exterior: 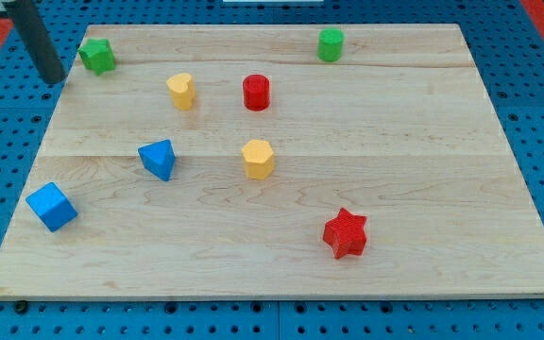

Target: Slide green star towards top left side of the board

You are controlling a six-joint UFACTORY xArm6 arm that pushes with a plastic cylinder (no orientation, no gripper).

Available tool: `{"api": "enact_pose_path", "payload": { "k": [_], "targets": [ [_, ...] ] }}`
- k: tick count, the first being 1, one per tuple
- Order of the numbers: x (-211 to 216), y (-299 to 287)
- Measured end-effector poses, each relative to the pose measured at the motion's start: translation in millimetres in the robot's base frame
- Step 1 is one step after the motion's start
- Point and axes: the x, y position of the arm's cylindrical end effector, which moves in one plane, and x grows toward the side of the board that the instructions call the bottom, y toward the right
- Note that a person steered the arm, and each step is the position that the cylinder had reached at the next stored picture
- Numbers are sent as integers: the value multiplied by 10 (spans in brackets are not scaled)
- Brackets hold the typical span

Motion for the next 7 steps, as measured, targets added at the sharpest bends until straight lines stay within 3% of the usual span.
{"api": "enact_pose_path", "payload": {
  "k": [2,4,6,7],
  "targets": [
    [-552,336],
    [-552,271],
    [-199,69],
    [-186,424]
  ]
}}
